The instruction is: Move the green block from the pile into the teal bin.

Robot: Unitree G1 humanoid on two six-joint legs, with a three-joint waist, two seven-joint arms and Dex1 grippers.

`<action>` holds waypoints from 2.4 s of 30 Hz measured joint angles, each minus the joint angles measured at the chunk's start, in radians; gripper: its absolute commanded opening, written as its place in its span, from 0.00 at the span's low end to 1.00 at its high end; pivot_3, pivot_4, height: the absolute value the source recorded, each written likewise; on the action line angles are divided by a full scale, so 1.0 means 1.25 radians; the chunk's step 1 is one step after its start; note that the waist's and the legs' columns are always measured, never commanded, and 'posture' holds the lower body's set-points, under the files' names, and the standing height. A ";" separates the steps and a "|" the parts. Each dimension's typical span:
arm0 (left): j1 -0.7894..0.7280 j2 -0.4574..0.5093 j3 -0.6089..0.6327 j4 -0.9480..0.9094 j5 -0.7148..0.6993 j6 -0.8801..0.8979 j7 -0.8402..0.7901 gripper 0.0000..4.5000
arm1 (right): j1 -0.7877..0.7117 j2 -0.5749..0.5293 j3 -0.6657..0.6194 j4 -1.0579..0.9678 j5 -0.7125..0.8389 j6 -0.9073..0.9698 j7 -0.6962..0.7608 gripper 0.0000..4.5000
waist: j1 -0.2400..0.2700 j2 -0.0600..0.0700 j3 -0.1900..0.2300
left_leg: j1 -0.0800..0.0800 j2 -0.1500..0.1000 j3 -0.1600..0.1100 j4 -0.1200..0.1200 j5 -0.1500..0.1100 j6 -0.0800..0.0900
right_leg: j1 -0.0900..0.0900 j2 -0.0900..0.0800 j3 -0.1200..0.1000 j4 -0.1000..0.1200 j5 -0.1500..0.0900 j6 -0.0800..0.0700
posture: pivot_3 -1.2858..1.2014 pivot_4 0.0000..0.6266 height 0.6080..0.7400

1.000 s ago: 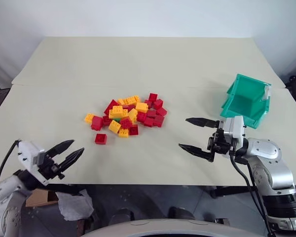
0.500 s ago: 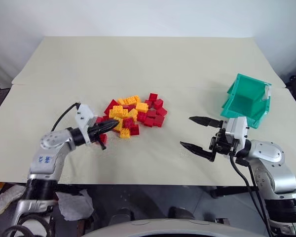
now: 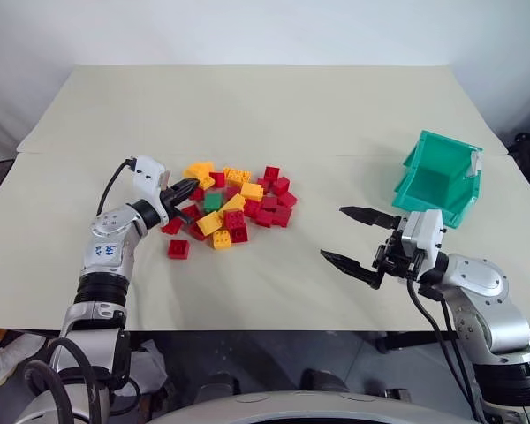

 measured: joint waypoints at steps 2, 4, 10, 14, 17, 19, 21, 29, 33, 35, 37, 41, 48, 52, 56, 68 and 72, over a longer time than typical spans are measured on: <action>0.026 0.009 0.000 -0.026 -0.011 -0.008 -0.063 0.01 | 0.001 0.002 0.001 -0.002 0.000 0.000 -0.003 1.00 | 0.000 0.000 0.000 | 0.000 0.000 0.000 0.000 0.000 0.000 | 0.000 0.000 0.000 0.000 0.000 0.000 | 0.52 0.24 1.00; 0.060 0.022 -0.010 -0.070 -0.016 -0.007 -0.122 0.01 | 0.001 0.002 0.002 -0.004 0.000 0.001 -0.005 1.00 | 0.000 0.000 0.000 | 0.000 0.000 0.000 0.000 0.000 0.000 | 0.000 0.000 0.000 0.000 0.000 0.000 | 0.52 0.24 1.00; 0.144 0.078 -0.053 -0.226 -0.023 0.024 -0.253 0.01 | 0.000 0.003 0.004 -0.008 -0.001 0.001 -0.006 1.00 | 0.000 0.000 0.000 | 0.000 0.000 0.000 0.000 0.000 0.000 | 0.000 0.000 0.000 0.000 0.000 0.000 | 0.52 0.24 1.00; 0.192 0.114 -0.072 -0.310 -0.033 0.074 -0.308 0.01 | -0.001 0.004 0.006 -0.008 0.000 0.003 -0.006 1.00 | 0.000 0.000 0.000 | 0.000 0.000 0.000 0.000 0.000 0.000 | 0.000 0.000 0.001 0.000 0.000 0.000 | 0.52 0.24 1.00; 0.211 0.114 -0.061 -0.346 -0.054 0.109 -0.296 0.01 | -0.001 0.004 0.009 -0.009 0.000 0.006 -0.006 1.00 | 0.001 0.000 0.000 | 0.000 0.000 0.000 0.001 0.000 0.000 | 0.000 0.000 0.001 0.001 0.000 0.000 | 0.52 0.24 1.00; 0.222 0.115 -0.011 -0.353 -0.083 0.132 -0.264 0.01 | -0.002 0.004 0.010 -0.012 0.002 0.009 -0.006 1.00 | 0.001 0.000 0.000 | 0.000 0.000 0.000 0.001 0.000 0.000 | 0.000 0.000 0.001 0.001 0.000 0.000 | 0.52 0.24 1.00; 0.244 0.122 0.053 -0.359 -0.113 0.148 -0.235 0.01 | 0.000 0.004 0.008 -0.016 0.004 0.011 -0.006 1.00 | -0.003 0.000 0.000 | 0.000 0.001 0.000 0.000 0.000 0.000 | 0.000 0.000 0.001 0.001 0.000 0.000 | 0.52 0.24 1.00; 0.437 0.158 0.235 -0.391 -0.169 0.166 -0.184 0.52 | -0.007 0.004 0.008 -0.020 0.005 0.019 -0.006 1.00 | -0.018 0.000 0.000 | 0.001 0.001 0.000 0.000 0.000 0.000 | 0.000 0.000 0.001 0.001 0.000 0.000 | 0.52 0.24 1.00; 0.494 0.160 0.277 -0.397 -0.168 0.138 -0.169 0.79 | -0.032 0.005 0.010 -0.018 0.005 0.019 -0.003 1.00 | -0.014 0.000 0.000 | 0.001 0.001 -0.001 0.000 -0.001 0.000 | 0.000 0.000 0.001 0.002 0.000 0.000 | 0.52 0.24 1.00; 0.511 0.160 0.277 -0.415 -0.168 0.129 -0.169 0.92 | -0.034 0.005 0.012 -0.014 0.005 0.019 0.001 1.00 | -0.011 0.000 0.000 | 0.000 0.001 -0.001 0.000 -0.001 0.000 | 0.000 0.000 0.001 0.001 0.000 0.000 | 0.52 0.24 1.00; 0.516 0.160 0.270 -0.434 -0.166 0.123 -0.168 1.00 | -0.036 0.005 0.012 -0.009 0.005 0.019 0.003 1.00 | -0.010 0.000 0.000 | 0.000 0.001 -0.001 0.000 -0.001 0.000 | 0.000 0.000 0.001 0.001 0.000 0.000 | 0.52 0.24 1.00; 0.426 0.160 0.198 -0.433 -0.128 0.111 -0.152 1.00 | -0.044 0.006 0.013 -0.005 0.005 0.019 0.008 1.00 | -0.001 0.000 0.000 | 0.001 0.001 0.000 0.001 -0.001 0.000 | 0.000 0.000 0.001 0.002 0.000 0.000 | 0.52 0.24 1.00; 0.141 0.167 0.031 -0.221 -0.006 0.043 -0.194 1.00 | -0.058 0.006 0.025 0.000 0.006 0.022 0.013 1.00 | 0.000 0.000 0.000 | 0.000 0.000 0.001 0.001 -0.001 0.000 | -0.002 0.000 0.001 0.002 0.000 0.000 | 0.52 0.24 1.00; -0.015 0.163 -0.053 -0.057 0.053 -0.007 -0.264 1.00 | -0.050 0.005 0.021 -0.002 0.007 0.025 0.011 1.00 | 0.000 0.000 0.000 | -0.001 0.000 0.002 0.000 -0.001 0.000 | -0.002 0.001 0.001 0.002 0.000 0.000 | 0.52 0.24 1.00; -0.148 0.146 -0.109 0.107 0.111 -0.061 -0.307 1.00 | -0.024 0.004 0.012 -0.021 0.007 0.034 -0.003 1.00 | 0.001 -0.001 0.000 | -0.001 0.000 0.002 0.001 -0.001 0.000 | -0.002 0.001 0.001 0.001 0.000 0.000 | 0.52 0.24 1.00; -0.274 0.080 -0.185 0.359 0.215 -0.189 -0.371 0.96 | 0.020 0.004 -0.005 -0.077 0.007 0.039 -0.054 1.00 | 0.000 -0.001 0.000 | -0.001 0.000 0.002 0.001 -0.001 0.000 | -0.002 0.000 0.001 0.002 0.000 0.000 | 0.52 0.24 1.00; -0.302 0.076 -0.194 0.402 0.240 -0.203 -0.364 0.73 | 0.031 0.004 -0.007 -0.081 0.007 0.040 -0.064 1.00 | 0.000 -0.001 0.000 | -0.001 0.000 0.002 0.001 -0.001 0.001 | -0.002 0.000 0.001 0.002 0.000 0.000 | 0.52 0.24 1.00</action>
